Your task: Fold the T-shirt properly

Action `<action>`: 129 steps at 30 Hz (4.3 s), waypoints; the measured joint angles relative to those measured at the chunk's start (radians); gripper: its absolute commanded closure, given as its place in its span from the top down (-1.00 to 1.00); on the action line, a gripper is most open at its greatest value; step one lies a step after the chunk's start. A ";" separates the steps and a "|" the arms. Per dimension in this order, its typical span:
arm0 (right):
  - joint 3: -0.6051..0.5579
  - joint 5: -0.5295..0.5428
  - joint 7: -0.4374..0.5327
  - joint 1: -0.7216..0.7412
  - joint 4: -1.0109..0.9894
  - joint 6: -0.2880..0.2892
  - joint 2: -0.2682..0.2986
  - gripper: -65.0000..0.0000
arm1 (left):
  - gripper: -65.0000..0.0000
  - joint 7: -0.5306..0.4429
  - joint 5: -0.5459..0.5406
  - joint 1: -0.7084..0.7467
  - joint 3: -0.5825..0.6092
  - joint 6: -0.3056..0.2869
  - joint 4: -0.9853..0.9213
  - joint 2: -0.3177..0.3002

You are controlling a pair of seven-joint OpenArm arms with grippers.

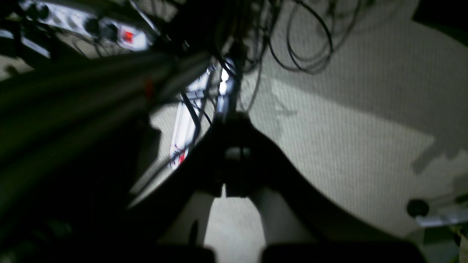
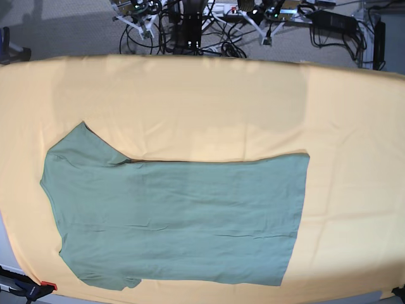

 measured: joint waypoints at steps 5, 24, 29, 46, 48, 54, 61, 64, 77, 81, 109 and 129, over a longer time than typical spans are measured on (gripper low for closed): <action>0.000 -0.005 -0.060 -0.093 0.089 0.059 0.036 -1.00 | -1.00 0.086 -0.090 0.095 0.000 -0.095 0.108 -0.047; 0.004 -0.005 -0.318 -0.674 1.120 0.090 0.299 -1.00 | -1.00 0.237 -0.213 0.692 0.043 -0.086 1.113 -0.305; 0.045 -0.058 -0.356 -0.834 1.400 0.021 0.366 -1.00 | -1.00 0.319 -0.169 0.814 -0.003 -0.073 1.367 -0.346; 0.435 -0.072 -0.301 -1.065 1.825 0.011 0.378 -1.00 | -1.00 0.394 -0.150 0.978 -0.294 -0.080 1.865 -0.350; 0.461 -0.063 -0.297 -1.065 1.830 0.011 0.378 -1.00 | -1.00 0.393 -0.150 0.978 -0.324 -0.080 1.902 -0.350; 0.565 -0.070 -0.257 -1.068 1.829 0.008 0.378 -1.00 | -1.00 0.381 -0.150 0.977 -0.391 -0.087 1.904 -0.350; 0.640 -0.065 -0.266 -1.021 1.829 0.006 0.377 -1.00 | -1.00 0.383 -0.153 0.899 -0.421 -0.095 1.904 -0.387; 0.640 -0.064 -0.255 -0.937 1.828 0.049 0.378 -1.00 | -1.00 0.386 -0.154 0.837 -0.421 -0.091 1.904 -0.433; 0.639 -0.017 -0.229 -0.589 1.828 0.212 0.454 -1.00 | -1.00 0.293 -0.146 0.578 -0.421 -0.307 1.899 -0.607; 0.637 0.042 -0.167 -0.507 1.742 0.289 0.470 -1.00 | -1.00 0.184 -0.097 0.516 -0.416 -0.429 1.753 -0.670; 0.620 0.085 -0.184 -0.397 1.551 0.397 0.465 -0.02 | 0.08 -0.210 0.320 -0.329 0.462 -0.323 1.097 -0.935; 0.615 0.084 -0.174 -0.386 1.469 0.445 0.476 -0.02 | -0.30 -0.239 0.361 -0.715 0.792 -0.315 0.831 -0.723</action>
